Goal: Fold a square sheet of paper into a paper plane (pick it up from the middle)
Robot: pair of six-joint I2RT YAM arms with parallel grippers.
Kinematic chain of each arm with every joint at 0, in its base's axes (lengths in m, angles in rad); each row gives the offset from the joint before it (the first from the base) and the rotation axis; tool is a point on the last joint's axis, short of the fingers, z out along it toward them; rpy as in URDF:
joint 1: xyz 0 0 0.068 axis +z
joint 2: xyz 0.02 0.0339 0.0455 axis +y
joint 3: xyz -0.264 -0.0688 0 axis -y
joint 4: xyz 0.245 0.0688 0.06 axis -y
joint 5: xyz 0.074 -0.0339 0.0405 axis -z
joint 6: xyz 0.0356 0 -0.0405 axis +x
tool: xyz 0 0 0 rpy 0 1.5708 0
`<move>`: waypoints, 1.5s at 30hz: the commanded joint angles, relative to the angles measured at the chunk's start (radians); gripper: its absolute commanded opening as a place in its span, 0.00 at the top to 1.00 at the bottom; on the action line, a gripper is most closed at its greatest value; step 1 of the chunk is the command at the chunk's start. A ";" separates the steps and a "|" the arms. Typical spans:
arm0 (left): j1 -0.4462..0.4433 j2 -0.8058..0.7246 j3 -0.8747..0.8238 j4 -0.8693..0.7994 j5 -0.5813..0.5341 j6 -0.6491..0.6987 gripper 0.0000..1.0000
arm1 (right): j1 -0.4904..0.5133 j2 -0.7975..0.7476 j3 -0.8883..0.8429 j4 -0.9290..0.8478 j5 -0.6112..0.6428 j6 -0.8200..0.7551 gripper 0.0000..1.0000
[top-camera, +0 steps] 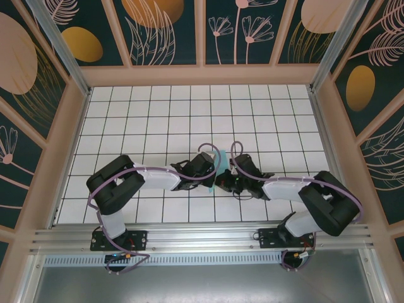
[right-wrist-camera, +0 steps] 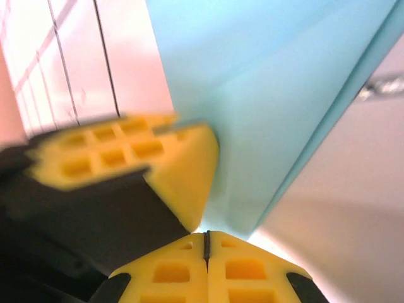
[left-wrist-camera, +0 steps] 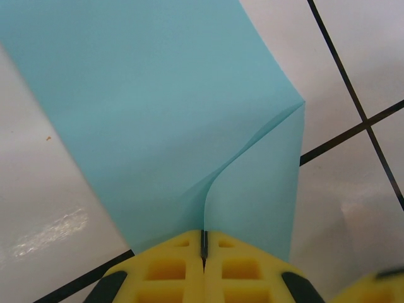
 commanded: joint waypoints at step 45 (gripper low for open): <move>-0.005 -0.024 0.022 -0.014 0.019 -0.346 0.89 | -0.137 0.066 0.130 -0.081 -0.077 -0.168 0.98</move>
